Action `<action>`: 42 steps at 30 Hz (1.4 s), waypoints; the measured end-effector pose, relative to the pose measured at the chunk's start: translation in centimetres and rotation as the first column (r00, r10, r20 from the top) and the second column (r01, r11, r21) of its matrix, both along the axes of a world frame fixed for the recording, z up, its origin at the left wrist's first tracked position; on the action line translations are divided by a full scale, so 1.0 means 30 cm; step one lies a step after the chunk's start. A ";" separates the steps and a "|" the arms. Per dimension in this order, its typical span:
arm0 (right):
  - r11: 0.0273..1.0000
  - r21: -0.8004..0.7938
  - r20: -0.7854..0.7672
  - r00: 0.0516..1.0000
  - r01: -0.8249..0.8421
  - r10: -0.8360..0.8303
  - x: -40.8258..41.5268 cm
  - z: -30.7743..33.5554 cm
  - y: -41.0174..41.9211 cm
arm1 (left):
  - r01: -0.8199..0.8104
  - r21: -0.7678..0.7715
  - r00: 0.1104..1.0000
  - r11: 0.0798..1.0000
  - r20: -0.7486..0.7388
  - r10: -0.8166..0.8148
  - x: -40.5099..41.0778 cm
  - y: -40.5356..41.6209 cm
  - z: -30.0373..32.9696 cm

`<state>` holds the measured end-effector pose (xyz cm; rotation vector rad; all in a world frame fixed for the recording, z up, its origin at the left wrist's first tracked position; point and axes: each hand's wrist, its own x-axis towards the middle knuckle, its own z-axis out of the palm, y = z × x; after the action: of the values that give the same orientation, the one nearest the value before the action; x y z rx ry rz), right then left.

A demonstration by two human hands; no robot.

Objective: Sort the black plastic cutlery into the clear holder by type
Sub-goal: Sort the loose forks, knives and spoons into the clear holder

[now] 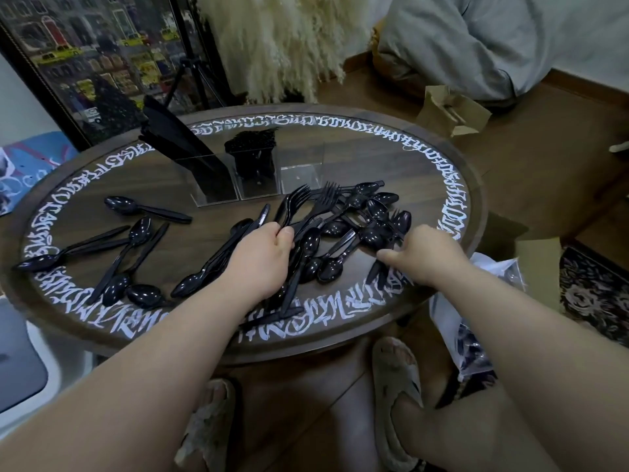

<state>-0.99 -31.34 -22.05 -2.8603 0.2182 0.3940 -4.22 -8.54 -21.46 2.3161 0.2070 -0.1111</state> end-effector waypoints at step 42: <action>0.985 0.076 0.195 0.971 -0.157 0.139 -0.019 -0.030 0.119 | -0.044 0.091 0.999 0.995 0.002 0.044 0.029 0.061 -0.038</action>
<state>-1.56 -27.78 -22.97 -2.8091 -0.0477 0.1518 -3.36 -6.70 -22.60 2.4008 0.2682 -0.0812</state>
